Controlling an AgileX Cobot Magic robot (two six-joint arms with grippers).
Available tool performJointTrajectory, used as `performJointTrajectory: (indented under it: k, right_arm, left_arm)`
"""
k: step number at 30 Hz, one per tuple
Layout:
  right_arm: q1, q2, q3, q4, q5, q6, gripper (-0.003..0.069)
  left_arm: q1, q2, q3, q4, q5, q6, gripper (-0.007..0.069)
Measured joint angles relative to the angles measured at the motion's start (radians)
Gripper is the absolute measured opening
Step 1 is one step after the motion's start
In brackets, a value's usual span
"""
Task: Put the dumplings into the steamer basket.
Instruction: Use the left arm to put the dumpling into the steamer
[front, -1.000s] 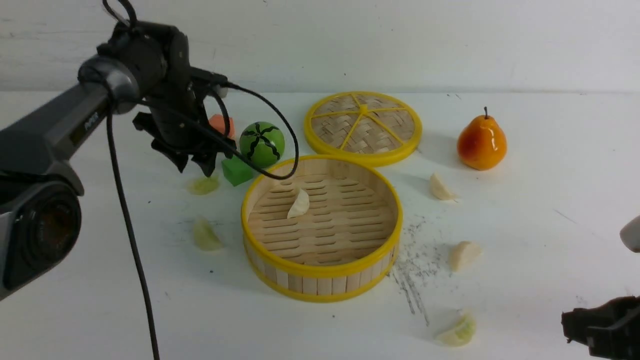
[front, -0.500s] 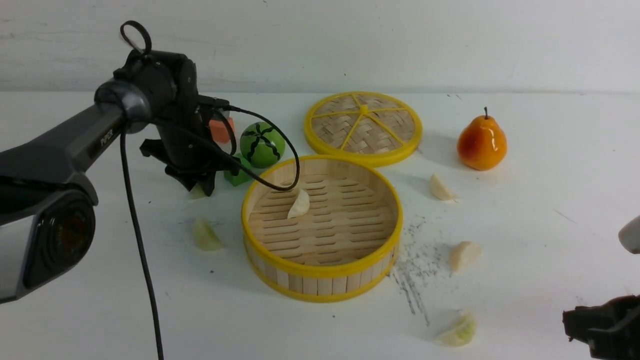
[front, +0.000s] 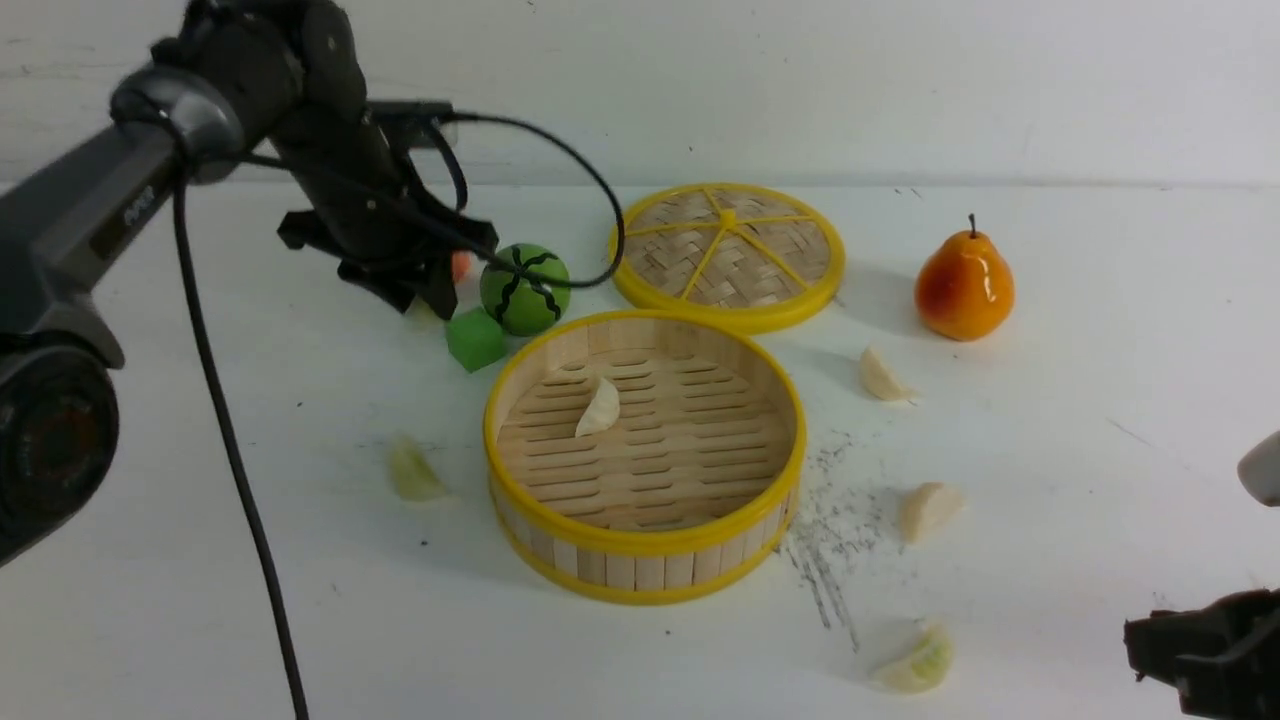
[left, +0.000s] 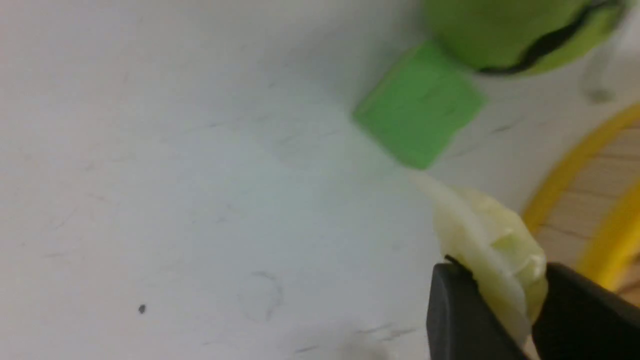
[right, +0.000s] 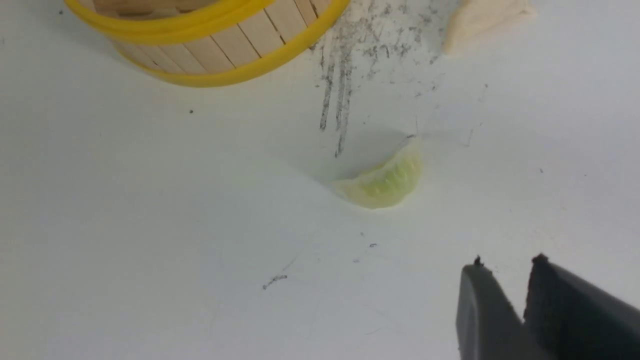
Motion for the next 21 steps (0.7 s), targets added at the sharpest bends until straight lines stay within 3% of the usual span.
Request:
performJointTrajectory:
  k: [4,7,13,17,21]
  right_arm:
    - [0.000,0.000,0.000,0.005,-0.001,0.000,0.0144]
    - [0.000,0.000,0.000,0.006,-0.002,-0.001,0.0146]
    - [0.000,0.000,0.000,0.007,-0.005,-0.002,0.0146]
    - [0.000,0.000,0.000,0.008,-0.005,-0.003,0.0146]
    - [0.000,0.000,0.000,0.012,-0.005,-0.009,0.0149]
  left_arm:
    - [-0.033,-0.047,-0.006,-0.162,0.004,-0.036,0.0186]
    - [-0.108,-0.041,0.007,-0.189,0.004,-0.051,0.0186]
    - [-0.286,0.024,0.023,-0.129,-0.007,-0.106,0.0186]
    - [-0.315,0.081,0.023,-0.051,-0.061,-0.246,0.0186]
    - [-0.315,0.119,0.023,-0.015,-0.076,-0.308,0.0186]
